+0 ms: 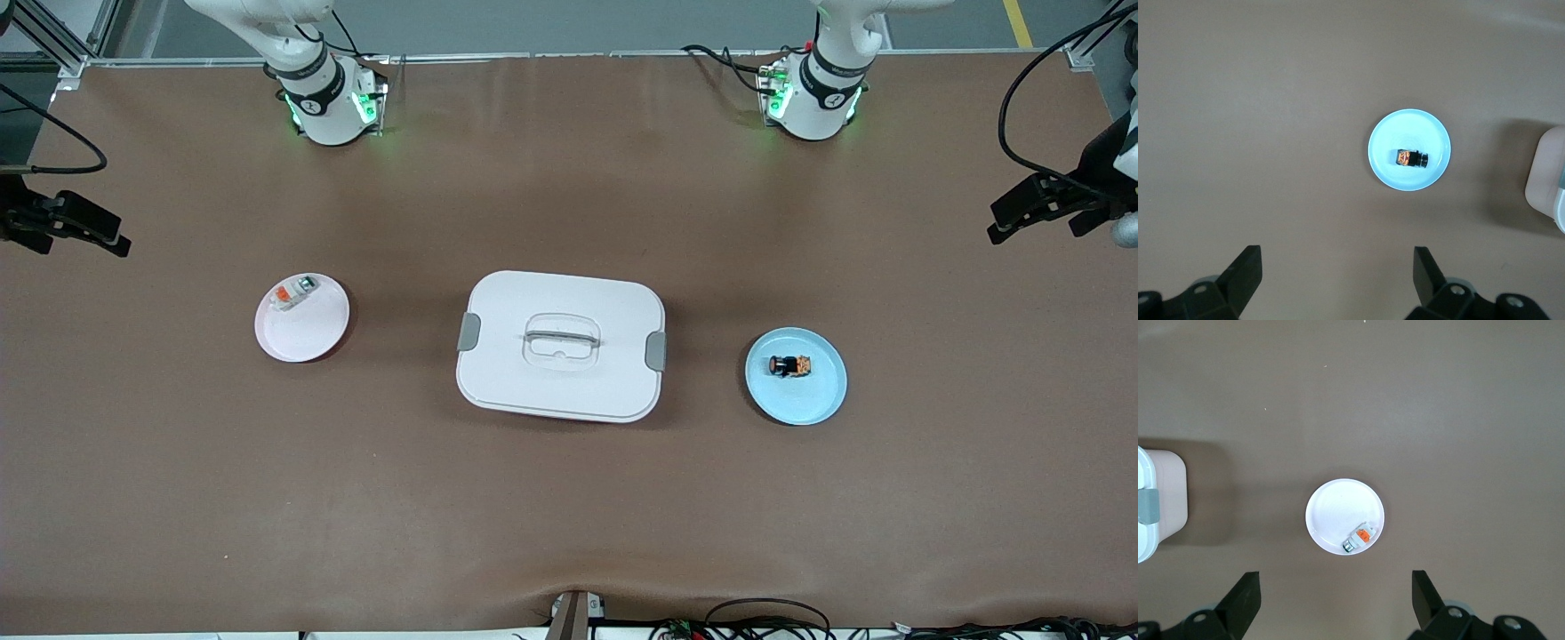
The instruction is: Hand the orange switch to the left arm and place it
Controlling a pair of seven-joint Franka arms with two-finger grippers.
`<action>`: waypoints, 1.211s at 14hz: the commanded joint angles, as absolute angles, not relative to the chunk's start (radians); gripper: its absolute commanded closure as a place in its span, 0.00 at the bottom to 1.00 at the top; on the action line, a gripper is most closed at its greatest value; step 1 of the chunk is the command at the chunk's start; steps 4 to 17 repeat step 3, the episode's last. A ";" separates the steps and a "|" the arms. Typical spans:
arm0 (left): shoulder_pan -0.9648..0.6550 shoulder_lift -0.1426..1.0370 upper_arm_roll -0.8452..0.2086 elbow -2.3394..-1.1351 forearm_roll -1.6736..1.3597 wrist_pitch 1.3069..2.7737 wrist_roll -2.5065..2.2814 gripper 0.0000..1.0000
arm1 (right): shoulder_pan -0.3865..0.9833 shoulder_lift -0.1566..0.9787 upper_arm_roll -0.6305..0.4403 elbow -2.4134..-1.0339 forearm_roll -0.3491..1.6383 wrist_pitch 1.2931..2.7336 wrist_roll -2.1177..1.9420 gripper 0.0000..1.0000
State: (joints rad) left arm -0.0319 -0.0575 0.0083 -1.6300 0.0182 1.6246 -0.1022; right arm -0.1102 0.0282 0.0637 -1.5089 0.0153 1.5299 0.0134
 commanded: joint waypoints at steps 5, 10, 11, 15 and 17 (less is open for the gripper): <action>-0.035 -0.054 0.017 -1.611 -0.002 1.603 -0.080 0.00 | -0.127 0.009 0.083 -1.508 0.023 1.520 0.014 0.00; -0.035 -0.054 0.017 -1.611 -0.002 1.603 -0.080 0.00 | -0.127 0.009 0.083 -1.508 0.023 1.520 0.014 0.00; -0.035 -0.054 0.017 -1.611 -0.002 1.603 -0.080 0.00 | -0.127 0.009 0.083 -1.508 0.023 1.520 0.014 0.00; -0.035 -0.054 0.017 -1.611 -0.002 1.603 -0.080 0.00 | -0.127 0.009 0.083 -1.508 0.023 1.520 0.014 0.00; -0.035 -0.054 0.017 -1.611 -0.002 1.603 -0.080 0.00 | -0.127 0.009 0.083 -1.508 0.023 1.520 0.014 0.00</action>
